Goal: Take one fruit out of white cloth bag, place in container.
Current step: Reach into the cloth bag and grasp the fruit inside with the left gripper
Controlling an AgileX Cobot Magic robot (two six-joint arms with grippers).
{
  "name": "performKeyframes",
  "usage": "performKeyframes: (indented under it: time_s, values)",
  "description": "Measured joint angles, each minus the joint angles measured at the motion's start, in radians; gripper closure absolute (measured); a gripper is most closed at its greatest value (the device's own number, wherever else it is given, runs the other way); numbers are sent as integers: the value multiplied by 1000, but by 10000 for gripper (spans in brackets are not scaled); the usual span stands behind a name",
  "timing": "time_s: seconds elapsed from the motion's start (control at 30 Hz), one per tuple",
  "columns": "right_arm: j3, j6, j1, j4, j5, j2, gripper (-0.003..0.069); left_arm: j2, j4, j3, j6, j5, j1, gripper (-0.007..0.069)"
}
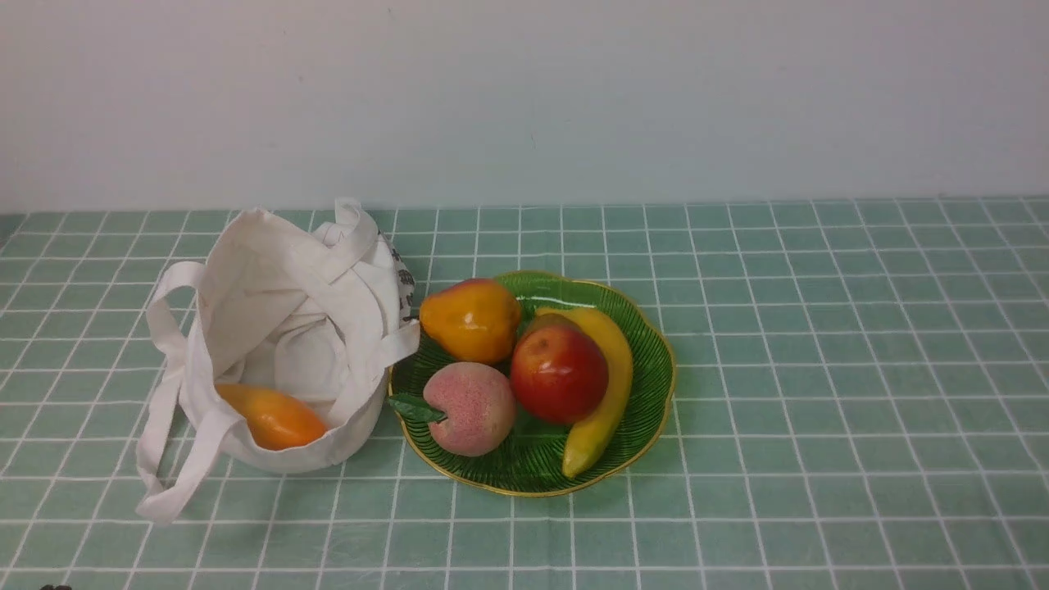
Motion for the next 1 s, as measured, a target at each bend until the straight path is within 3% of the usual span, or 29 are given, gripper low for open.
performKeyframes:
  time_s: [1.0]
  values:
    - [0, 0, 0, 0, 0, 0, 674, 0, 0, 0, 12, 0, 0, 632]
